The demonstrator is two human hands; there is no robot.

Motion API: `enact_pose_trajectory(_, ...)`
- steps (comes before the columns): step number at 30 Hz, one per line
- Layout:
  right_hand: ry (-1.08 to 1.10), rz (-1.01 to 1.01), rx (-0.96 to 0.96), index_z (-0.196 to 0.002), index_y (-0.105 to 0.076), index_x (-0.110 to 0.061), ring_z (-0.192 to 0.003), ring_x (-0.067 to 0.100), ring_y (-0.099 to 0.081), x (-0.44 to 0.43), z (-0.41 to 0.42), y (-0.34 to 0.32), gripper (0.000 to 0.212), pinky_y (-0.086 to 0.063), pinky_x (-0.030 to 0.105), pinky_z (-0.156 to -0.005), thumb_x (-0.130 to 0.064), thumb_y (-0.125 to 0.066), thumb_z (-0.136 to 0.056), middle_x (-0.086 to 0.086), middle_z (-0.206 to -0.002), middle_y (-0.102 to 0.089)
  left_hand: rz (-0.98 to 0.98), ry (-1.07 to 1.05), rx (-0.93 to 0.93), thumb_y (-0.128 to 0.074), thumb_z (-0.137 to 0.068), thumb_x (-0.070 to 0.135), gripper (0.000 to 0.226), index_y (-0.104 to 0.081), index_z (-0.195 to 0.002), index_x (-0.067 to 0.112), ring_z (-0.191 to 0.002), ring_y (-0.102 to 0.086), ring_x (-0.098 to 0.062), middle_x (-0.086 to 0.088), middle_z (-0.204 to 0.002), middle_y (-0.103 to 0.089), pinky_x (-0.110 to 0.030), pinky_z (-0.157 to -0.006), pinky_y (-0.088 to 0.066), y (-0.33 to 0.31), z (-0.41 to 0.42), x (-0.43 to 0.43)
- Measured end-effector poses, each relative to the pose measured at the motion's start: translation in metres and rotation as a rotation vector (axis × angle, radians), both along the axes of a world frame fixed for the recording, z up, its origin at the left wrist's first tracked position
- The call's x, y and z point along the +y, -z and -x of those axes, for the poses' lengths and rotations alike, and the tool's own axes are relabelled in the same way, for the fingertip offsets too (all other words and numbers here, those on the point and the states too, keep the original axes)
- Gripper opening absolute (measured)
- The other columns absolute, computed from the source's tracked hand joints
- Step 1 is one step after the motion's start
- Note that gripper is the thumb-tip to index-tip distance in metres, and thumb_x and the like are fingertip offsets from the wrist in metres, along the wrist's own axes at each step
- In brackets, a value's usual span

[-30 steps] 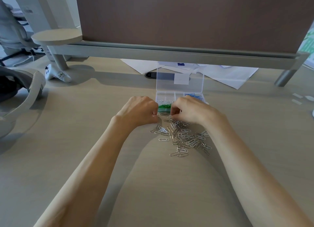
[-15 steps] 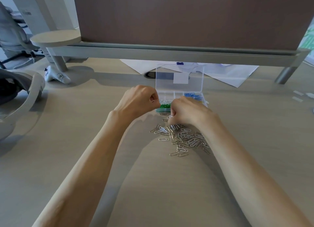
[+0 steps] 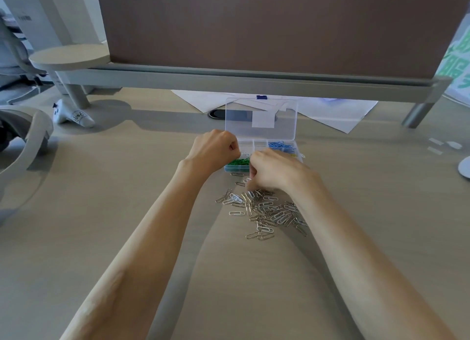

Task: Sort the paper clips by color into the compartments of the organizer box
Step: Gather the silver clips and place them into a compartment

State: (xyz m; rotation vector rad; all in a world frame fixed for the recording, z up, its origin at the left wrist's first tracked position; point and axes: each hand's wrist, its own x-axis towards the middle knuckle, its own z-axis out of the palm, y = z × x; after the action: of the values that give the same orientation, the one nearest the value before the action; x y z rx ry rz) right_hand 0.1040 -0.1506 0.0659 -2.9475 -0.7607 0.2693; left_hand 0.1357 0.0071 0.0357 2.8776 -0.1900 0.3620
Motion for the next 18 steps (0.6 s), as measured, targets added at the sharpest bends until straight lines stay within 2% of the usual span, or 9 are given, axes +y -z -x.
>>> enact_pose_trajectory(6,-0.003,0.038,0.054,-0.095,-0.063,-0.011,-0.081,0.023,-0.064,0.002,-0.001,0.000,0.035,-0.055,0.038,-0.073,-0.040,-0.075,-0.079,0.004,-0.089,-0.065,0.091,0.011,-0.002,-0.050,-0.093,0.040,0.027,-0.070,-0.092,0.021,-0.082,-0.061,-0.021,0.006,-0.094,-0.067,-0.029,-0.062,-0.045,0.007,0.007,0.006)
enact_pose_trajectory(9,0.012,0.007,0.059,-0.089,-0.063,-0.012,-0.078,0.021,-0.063,0.001,-0.005,0.003,0.029,-0.057,0.041,-0.072,-0.037,-0.075,-0.079,0.003,-0.086,-0.064,0.142,0.015,-0.019,-0.050,-0.093,0.037,0.023,-0.069,-0.095,0.023,-0.086,-0.061,-0.017,0.009,-0.097,-0.067,-0.032,-0.069,-0.050,0.006,0.017,0.012)
enact_pose_trajectory(14,0.014,-0.045,0.037,-0.082,-0.064,-0.014,-0.078,0.019,-0.062,0.000,-0.003,0.004,0.018,-0.054,0.036,-0.068,-0.027,-0.076,-0.076,0.002,-0.085,-0.063,0.226,0.002,-0.133,-0.054,-0.092,0.031,0.015,-0.068,-0.097,0.026,-0.082,-0.055,-0.012,0.015,-0.099,-0.061,-0.028,-0.066,-0.042,0.001,0.036,0.024)
enact_pose_trajectory(16,0.008,-0.066,0.027,-0.081,-0.065,-0.016,-0.078,0.018,-0.061,0.000,-0.001,0.002,0.015,-0.050,0.032,-0.063,-0.022,-0.078,-0.073,0.000,-0.084,-0.063,0.224,0.045,-0.058,-0.057,-0.091,0.032,0.013,-0.068,-0.097,0.029,-0.077,-0.051,-0.004,0.017,-0.095,-0.062,-0.027,-0.068,-0.041,-0.005,0.047,0.028)
enact_pose_trajectory(18,-0.007,-0.077,0.018,-0.078,-0.064,-0.018,-0.078,0.016,-0.060,0.000,0.001,0.002,0.016,-0.047,0.030,-0.060,-0.018,-0.078,-0.072,-0.001,-0.085,-0.061,0.212,0.139,0.105,-0.062,-0.089,0.031,0.009,-0.069,-0.094,0.032,-0.070,-0.049,0.003,0.019,-0.087,-0.063,-0.025,-0.068,-0.040,-0.013,0.059,0.028)
